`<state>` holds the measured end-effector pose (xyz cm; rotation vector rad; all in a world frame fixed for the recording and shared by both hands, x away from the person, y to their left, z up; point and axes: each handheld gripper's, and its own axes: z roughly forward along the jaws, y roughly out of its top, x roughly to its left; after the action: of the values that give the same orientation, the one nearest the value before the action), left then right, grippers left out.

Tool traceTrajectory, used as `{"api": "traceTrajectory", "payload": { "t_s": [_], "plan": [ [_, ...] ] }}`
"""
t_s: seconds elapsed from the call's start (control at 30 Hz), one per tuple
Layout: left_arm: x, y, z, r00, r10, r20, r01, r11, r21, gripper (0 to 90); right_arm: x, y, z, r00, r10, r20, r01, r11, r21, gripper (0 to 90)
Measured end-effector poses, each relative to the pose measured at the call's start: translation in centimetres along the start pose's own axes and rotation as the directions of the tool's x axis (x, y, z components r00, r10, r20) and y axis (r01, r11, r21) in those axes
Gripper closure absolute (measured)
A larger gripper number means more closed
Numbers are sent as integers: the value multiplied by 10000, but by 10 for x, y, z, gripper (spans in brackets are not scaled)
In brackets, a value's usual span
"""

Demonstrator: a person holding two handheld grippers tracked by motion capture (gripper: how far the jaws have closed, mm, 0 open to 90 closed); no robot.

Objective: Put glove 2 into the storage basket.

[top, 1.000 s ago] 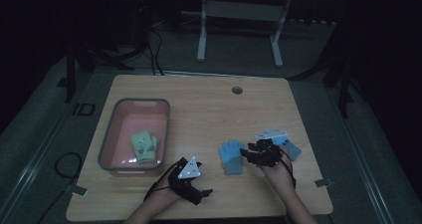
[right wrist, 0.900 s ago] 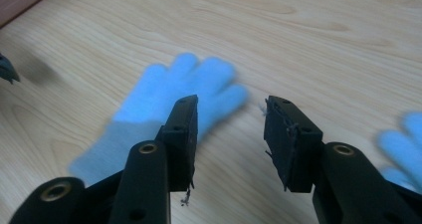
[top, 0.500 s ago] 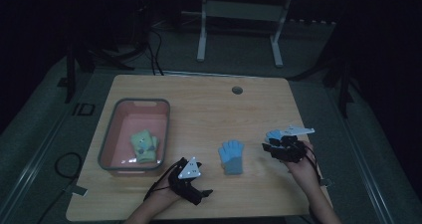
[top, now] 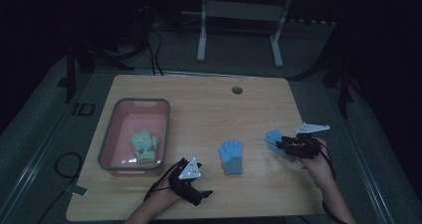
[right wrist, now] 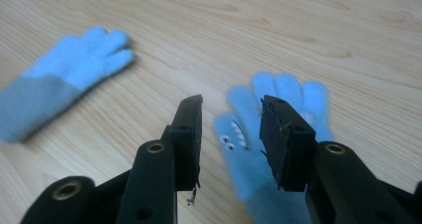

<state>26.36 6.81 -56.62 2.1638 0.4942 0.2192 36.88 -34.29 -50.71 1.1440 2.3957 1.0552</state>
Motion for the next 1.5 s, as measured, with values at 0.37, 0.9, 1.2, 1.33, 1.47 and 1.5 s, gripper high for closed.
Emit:
{"api": "traceTrajectory", "payload": {
  "t_s": [0.37, 0.9, 1.2, 1.33, 1.47, 1.5],
  "plan": [
    [0, 0, 0, 10000, 18, 73, -18, 10000, -1, 35, -32, -17, 15, 9994, -25, 350, 0, 9975, 710, 606],
    [0, 0, 1, 10000, -13, 96, 12, 10000, 79, 35, -20, -26, 26, 9931, 329, 1127, -391, 9978, 538, 847],
    [-1, 0, -2, 9999, 95, 103, -91, 9992, -380, 35, -5, -17, 18, 9722, 1415, 1865, -1490, 9885, 268, 861],
    [-2, 0, -2, 9999, 55, 123, -49, 9988, -483, 35, 19, -3, 2, 9518, 1717, 2541, -1812, 9834, 141, 865],
    [-5, 1, 0, 9997, 205, 141, -201, 9995, -237, 34, 32, 4, -10, 9298, 2238, 2923, -2248, 9739, -304, 865],
    [-5, 1, 0, 9997, 210, 147, -206, 9995, -245, 34, 36, 5, -12, 9228, 2300, 3092, -2297, 9725, -380, 865]
  ]
}}
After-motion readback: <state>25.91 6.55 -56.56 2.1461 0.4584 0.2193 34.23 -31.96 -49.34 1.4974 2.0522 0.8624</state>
